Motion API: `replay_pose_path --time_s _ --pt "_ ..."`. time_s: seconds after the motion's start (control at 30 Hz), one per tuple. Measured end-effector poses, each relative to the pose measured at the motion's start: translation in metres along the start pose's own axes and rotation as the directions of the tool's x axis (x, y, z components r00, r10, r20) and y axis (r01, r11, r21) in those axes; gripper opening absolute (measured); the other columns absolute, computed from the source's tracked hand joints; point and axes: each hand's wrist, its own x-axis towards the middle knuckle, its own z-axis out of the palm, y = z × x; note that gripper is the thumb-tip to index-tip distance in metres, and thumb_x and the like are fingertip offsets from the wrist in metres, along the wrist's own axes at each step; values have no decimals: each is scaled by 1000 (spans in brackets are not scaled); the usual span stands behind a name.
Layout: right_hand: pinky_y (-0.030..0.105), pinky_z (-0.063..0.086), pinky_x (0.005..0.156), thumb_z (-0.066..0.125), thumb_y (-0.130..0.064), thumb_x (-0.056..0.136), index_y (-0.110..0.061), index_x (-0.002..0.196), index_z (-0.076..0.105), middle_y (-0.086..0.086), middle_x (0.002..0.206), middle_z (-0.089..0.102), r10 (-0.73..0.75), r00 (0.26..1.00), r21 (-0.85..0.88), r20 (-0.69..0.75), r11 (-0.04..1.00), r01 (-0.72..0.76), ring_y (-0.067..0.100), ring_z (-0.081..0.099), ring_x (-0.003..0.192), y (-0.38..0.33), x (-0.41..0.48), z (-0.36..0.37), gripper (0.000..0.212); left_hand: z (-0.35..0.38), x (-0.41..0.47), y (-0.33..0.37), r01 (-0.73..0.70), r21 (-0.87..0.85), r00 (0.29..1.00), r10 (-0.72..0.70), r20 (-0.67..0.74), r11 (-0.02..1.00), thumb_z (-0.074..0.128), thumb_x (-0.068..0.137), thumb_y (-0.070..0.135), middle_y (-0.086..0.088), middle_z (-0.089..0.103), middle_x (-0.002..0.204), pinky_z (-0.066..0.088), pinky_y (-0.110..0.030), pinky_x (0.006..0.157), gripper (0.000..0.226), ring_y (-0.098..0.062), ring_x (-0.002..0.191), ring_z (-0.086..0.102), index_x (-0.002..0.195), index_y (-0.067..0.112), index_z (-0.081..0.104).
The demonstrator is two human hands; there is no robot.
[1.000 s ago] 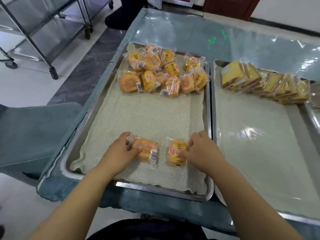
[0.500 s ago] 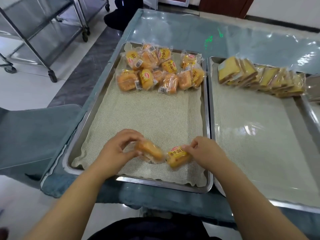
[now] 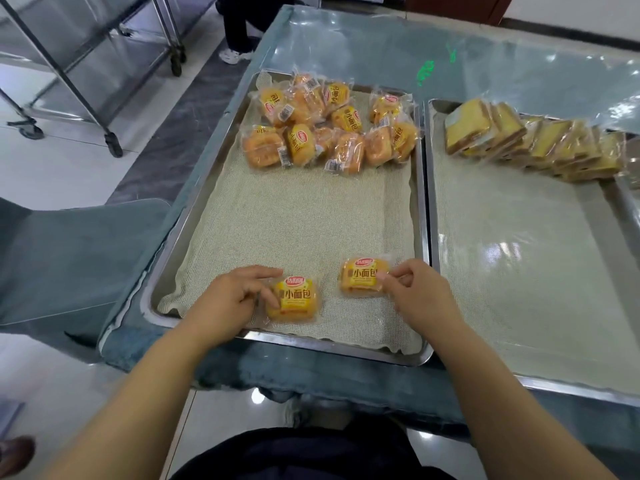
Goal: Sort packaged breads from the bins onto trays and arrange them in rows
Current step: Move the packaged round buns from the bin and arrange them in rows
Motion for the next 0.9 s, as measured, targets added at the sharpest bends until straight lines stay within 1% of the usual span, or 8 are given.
replay_pose_path --time_s 0.17,0.3,0.43,0.5,0.6,0.7,0.83,0.9 --pt "27 50 55 66 -27 89 -19 94 58 2 78 64 17 1000 116 -3 993 -17 13 58 61 0 -4 -2 12 8 6 9 -38 171 999 41 -13 984 63 88 18 15 50 117 27 -27 102 25 -10 115 38 111 28 63" --pt "24 52 52 71 -15 85 -15 93 63 5 66 64 47 998 211 52 976 -57 12 56 52 3 -6 -6 11 13 10 9 -8 299 998 -9 57 954 72 76 46 12 45 124 27 -27 96 60 -12 115 34 129 30 49" --pt "23 51 50 70 -9 85 -13 87 66 2 62 62 61 995 231 82 970 -78 8 53 47 1 -10 -10 6 14 15 8 -4 287 999 -6 33 958 73 75 43 10 46 125 26 -24 93 66 -12 117 30 133 27 47" --pt "23 52 52 66 -10 88 -13 88 67 2 66 63 71 994 162 80 983 -83 9 56 51 2 -12 -12 3 15 17 6 -27 281 1000 29 -2 959 74 77 39 11 47 123 25 -23 93 62 -9 114 29 132 27 49" --pt "32 55 65 58 -15 92 -17 87 64 1 78 65 48 999 -141 14 989 -46 15 62 69 6 -13 -12 8 18 22 3 -39 290 999 44 -9 956 74 77 38 10 48 123 26 -25 97 59 -14 118 34 130 26 51" --pt "29 49 82 53 -18 93 -17 112 59 1 111 59 -85 993 -318 -83 947 54 17 56 97 3 -15 -9 20 21 26 2 -73 364 997 71 21 928 73 78 37 5 48 132 22 -29 105 61 -21 126 32 132 23 50" --pt "36 31 108 64 -44 85 -23 142 36 0 140 37 -260 956 -447 138 845 295 19 29 130 -4 -10 1 67 21 26 9 -72 492 997 47 63 867 70 78 44 9 36 145 21 -37 109 72 -22 132 21 141 26 40" --pt "40 31 109 62 -51 83 -26 143 34 -1 142 36 -260 932 -505 252 786 356 21 28 131 -7 -4 8 71 18 26 11 -61 514 993 -1 118 856 69 78 45 10 37 144 26 -38 107 75 -22 130 23 143 29 34"
